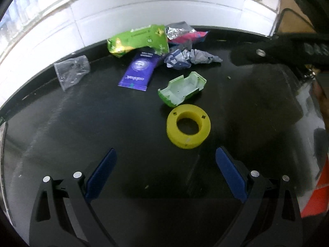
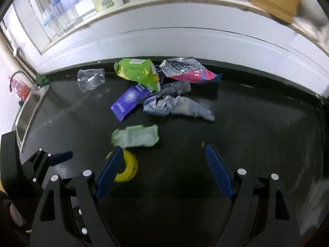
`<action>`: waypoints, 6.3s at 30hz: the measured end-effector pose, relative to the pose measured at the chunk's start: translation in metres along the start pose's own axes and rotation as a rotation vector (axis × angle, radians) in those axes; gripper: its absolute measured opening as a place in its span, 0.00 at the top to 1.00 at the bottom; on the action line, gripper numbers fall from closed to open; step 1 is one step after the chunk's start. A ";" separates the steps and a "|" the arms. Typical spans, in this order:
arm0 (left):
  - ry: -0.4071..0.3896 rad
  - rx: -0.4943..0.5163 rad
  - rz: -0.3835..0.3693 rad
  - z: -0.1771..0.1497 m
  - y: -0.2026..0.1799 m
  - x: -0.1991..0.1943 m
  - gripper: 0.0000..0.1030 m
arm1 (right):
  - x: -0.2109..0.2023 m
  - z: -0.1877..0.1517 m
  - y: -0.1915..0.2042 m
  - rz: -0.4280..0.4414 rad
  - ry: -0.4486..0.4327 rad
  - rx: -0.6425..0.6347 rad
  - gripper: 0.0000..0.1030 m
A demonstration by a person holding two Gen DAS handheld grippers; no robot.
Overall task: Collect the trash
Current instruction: 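Move both tools back over the countertop, then grasp the yellow tape roll with the left tool while the right tool grasps crumpled paper, then carry tape roll and paper to the black bin and open both tools, then move both tools back over the countertop, then grasp the clear plastic cup with the left tool while the right tool grasps the pale green case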
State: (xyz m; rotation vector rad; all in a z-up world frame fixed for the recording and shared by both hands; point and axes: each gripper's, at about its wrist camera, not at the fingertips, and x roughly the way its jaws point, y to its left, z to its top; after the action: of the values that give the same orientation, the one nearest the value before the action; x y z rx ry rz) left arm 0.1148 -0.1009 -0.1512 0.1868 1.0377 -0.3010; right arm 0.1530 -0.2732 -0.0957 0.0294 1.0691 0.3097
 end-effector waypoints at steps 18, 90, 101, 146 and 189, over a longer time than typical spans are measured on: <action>0.049 -0.039 0.043 0.032 -0.023 0.058 0.18 | 0.110 0.052 -0.024 0.006 0.063 -0.305 0.52; -0.023 -1.010 0.481 -0.469 0.284 -0.267 0.47 | 0.018 -0.207 0.621 0.553 0.413 -0.804 0.78; -0.048 -1.021 0.459 -0.478 0.300 -0.259 0.47 | 0.034 -0.222 0.650 0.511 0.461 -0.821 0.77; -0.123 -0.147 0.044 -0.056 0.095 -0.115 0.12 | -0.064 -0.051 0.100 0.025 -0.054 0.123 0.23; -0.061 -0.135 0.017 0.128 0.176 0.072 0.61 | 0.097 -0.001 0.063 0.017 0.200 0.003 0.38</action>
State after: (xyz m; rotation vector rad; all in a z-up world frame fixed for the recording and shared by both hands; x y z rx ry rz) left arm 0.3113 0.0165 -0.1481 0.0646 0.9913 -0.2188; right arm 0.1801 -0.1879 -0.1683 0.0103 1.2686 0.3310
